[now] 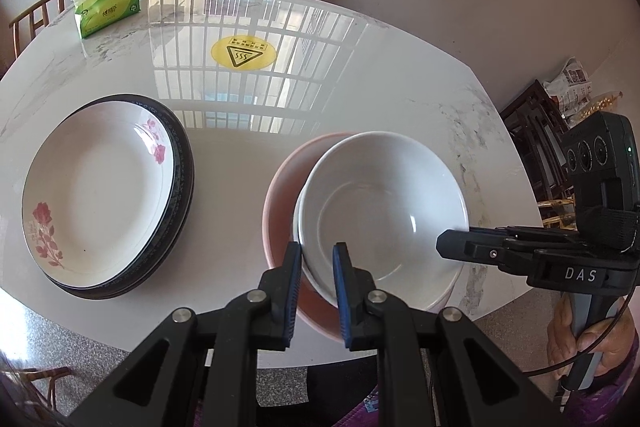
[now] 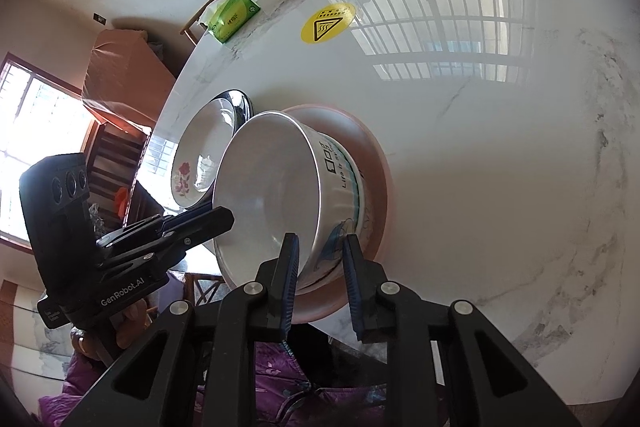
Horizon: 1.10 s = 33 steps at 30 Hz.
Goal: Organize plates and bowls
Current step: 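Open the right gripper and withdraw from the bowl stack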
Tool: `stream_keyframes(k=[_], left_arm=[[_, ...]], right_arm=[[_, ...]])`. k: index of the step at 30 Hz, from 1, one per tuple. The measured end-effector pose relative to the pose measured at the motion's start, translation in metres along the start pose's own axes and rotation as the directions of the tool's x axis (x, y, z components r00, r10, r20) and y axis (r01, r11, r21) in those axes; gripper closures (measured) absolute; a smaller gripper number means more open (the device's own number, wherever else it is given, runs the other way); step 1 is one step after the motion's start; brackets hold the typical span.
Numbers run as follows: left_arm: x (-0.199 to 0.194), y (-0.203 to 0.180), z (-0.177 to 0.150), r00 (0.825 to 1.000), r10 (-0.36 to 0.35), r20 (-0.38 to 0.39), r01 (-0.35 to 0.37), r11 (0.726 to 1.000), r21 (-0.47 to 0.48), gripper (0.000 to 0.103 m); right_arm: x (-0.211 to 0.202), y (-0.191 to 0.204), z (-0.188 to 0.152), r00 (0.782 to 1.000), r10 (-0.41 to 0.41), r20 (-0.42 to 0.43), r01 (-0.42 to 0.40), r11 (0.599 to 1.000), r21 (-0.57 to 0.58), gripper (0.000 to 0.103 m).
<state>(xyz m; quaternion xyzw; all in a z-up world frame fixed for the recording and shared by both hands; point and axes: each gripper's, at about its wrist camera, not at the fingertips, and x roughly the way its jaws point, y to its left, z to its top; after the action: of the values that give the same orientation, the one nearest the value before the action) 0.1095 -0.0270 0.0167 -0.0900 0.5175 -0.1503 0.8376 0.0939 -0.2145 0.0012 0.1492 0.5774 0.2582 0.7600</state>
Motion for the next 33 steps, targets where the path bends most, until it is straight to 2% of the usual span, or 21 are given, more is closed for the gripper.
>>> stream_keyframes(k=[8,16,21,25,29,33], left_arm=[[-0.009,-0.012,-0.006,0.992,0.085,0.095,-0.092,0.992,0.082,0.086],[-0.01,-0.014,-0.013,0.975,0.138,0.175,-0.161,0.979,0.124,0.086],[-0.01,-0.015,-0.017,0.961,0.158,0.226,-0.193,0.97,0.145,0.086],[-0.014,-0.016,-0.023,0.941,0.186,0.282,-0.237,0.958,0.159,0.086],[-0.015,-0.012,-0.029,0.93,0.187,0.316,-0.244,0.958,0.15,0.086],[-0.015,-0.006,-0.034,0.918,0.195,0.345,-0.253,0.958,0.133,0.086]], right_arm=[[-0.001,-0.001,-0.001,1.0,-0.001,0.013,0.001,1.0,-0.014,0.08],[-0.004,-0.001,-0.004,0.999,0.006,0.035,-0.005,1.0,-0.026,0.08],[-0.01,-0.001,-0.006,0.998,-0.01,0.066,0.013,0.999,-0.043,0.078],[-0.02,0.0,-0.01,0.991,-0.025,0.133,0.034,0.997,-0.07,0.077],[-0.033,0.005,-0.019,0.964,-0.04,0.262,0.074,0.99,-0.12,0.071],[-0.039,0.005,-0.032,0.907,-0.085,0.413,0.158,0.976,-0.147,0.067]])
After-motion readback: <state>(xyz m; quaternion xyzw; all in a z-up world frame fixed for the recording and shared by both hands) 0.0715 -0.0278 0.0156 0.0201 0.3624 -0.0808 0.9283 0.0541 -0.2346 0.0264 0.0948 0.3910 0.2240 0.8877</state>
